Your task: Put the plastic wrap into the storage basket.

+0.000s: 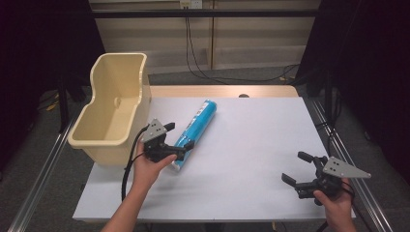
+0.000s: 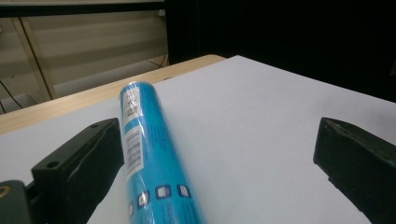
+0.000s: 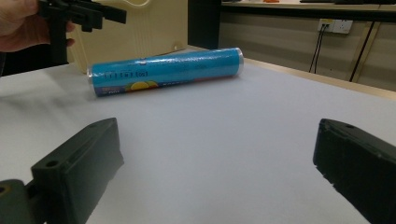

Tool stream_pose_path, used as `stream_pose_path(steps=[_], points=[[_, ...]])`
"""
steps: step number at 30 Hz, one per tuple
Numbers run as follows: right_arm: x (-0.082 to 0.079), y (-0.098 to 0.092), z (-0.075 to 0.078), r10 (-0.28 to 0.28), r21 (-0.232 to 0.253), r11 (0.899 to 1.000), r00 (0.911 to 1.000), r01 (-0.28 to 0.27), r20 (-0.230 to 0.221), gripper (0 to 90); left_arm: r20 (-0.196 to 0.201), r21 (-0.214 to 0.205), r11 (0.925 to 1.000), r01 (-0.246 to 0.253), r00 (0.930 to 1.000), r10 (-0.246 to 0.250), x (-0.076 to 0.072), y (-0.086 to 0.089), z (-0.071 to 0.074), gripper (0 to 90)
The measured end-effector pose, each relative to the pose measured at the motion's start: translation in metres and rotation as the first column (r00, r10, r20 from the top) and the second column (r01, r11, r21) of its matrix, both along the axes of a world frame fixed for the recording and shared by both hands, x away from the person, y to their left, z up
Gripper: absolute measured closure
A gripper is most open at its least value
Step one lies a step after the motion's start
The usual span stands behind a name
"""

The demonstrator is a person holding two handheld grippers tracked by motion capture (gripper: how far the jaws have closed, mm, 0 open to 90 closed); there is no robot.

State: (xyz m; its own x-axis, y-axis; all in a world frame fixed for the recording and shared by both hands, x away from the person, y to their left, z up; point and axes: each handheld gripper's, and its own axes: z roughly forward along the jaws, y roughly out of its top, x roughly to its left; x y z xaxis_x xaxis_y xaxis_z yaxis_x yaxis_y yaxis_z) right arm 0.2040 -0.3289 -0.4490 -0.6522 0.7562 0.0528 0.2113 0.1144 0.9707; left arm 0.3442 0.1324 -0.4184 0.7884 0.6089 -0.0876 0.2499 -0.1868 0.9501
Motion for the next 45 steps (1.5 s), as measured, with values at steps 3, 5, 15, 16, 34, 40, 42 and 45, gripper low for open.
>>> stream_pose_path(steps=[3, 5, 15, 16, 34, 40, 42, 45], points=[[0.0, 0.0, 0.0, 0.0, 0.002, 1.0, 1.0, 0.0, -0.001, 0.7, -0.037, 0.022, 0.9998, -0.001, 0.9993, 0.002, 0.012, -0.008, 0.002, 1.6], [0.0, 0.0, 0.0, 0.002, 0.003, 1.0, 1.0, -0.002, -0.001, 0.7, -0.047, 0.041, 0.9992, -0.002, 0.9989, 0.004, 0.021, -0.012, 0.003, 1.5], [0.0, 0.0, 0.0, 0.006, 0.0, 1.0, 1.0, -0.006, 0.001, 0.8, -0.146, 0.13, 0.9907, -0.04, 0.9874, 0.059, 0.057, -0.033, 0.007, 0.0], [0.0, -0.001, 0.0, 0.006, 0.0, 1.0, 1.0, -0.006, 0.001, 0.9, -0.149, 0.143, 0.9888, -0.045, 0.9866, 0.066, 0.059, -0.034, 0.007, 0.1], [0.001, -0.002, 0.0, 0.008, -0.002, 1.0, 0.9999, -0.008, -0.008, 1.0, -0.369, 0.376, 0.9264, -0.027, 0.9127, 0.176, 0.106, -0.061, -0.007, 7.8], [0.001, -0.002, -0.001, 0.01, -0.003, 1.0, 0.9999, -0.01, -0.008, 1.0, -0.455, 0.465, 0.8852, 0.001, 0.8583, 0.238, 0.113, -0.069, -0.013, 11.5], [0.001, -0.002, -0.001, 0.011, -0.005, 1.0, 0.9999, -0.011, -0.01, 1.0, -0.478, 0.496, 0.8681, 0.017, 0.8397, 0.257, 0.115, -0.071, -0.015, 11.8], [0.001, -0.002, -0.001, 0.012, -0.004, 1.0, 0.9999, -0.012, -0.01, 1.0, -0.484, 0.535, 0.8446, 0.028, 0.8294, 0.279, 0.116, -0.073, -0.017, 14.0]])
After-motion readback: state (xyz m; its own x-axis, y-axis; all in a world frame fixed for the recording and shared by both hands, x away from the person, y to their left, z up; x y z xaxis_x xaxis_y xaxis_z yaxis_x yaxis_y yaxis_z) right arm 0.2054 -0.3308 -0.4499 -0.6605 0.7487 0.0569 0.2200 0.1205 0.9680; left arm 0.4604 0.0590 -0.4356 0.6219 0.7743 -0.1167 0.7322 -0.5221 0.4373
